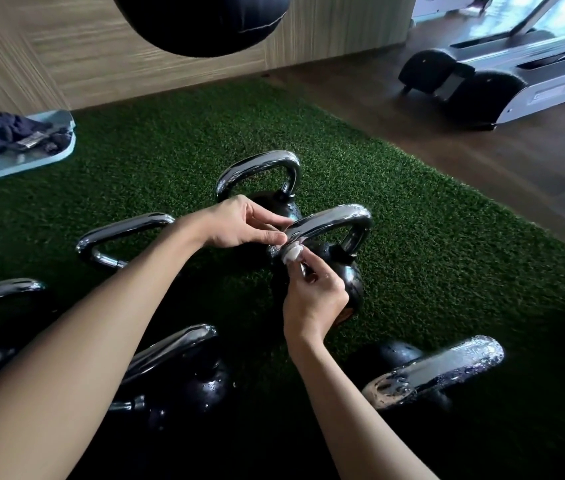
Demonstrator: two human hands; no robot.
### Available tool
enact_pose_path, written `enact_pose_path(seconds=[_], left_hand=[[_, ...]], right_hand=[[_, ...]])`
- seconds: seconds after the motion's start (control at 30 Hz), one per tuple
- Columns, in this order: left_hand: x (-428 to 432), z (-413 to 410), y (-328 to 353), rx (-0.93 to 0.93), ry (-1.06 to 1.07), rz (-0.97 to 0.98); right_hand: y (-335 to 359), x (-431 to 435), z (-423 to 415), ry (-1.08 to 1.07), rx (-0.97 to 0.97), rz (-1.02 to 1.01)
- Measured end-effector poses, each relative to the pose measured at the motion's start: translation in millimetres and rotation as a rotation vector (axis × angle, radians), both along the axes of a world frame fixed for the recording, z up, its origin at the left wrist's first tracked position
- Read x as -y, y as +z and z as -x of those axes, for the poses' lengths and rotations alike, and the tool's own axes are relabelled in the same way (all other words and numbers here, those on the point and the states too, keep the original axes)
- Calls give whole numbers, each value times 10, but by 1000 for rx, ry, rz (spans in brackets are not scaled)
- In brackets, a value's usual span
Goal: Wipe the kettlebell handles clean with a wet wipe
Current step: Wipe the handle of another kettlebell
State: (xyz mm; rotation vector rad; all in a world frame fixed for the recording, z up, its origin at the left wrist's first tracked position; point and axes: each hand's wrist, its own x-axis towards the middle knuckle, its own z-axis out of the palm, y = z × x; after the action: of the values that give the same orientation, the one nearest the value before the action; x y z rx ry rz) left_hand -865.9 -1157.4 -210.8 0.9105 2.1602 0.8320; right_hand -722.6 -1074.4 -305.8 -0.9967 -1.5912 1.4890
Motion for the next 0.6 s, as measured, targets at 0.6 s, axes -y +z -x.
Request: enact_pose_path(seconds=[0.6], left_hand=[[-2,-109,80,-61,73,60]], right_hand=[[65,-73,-195,63,119,188]])
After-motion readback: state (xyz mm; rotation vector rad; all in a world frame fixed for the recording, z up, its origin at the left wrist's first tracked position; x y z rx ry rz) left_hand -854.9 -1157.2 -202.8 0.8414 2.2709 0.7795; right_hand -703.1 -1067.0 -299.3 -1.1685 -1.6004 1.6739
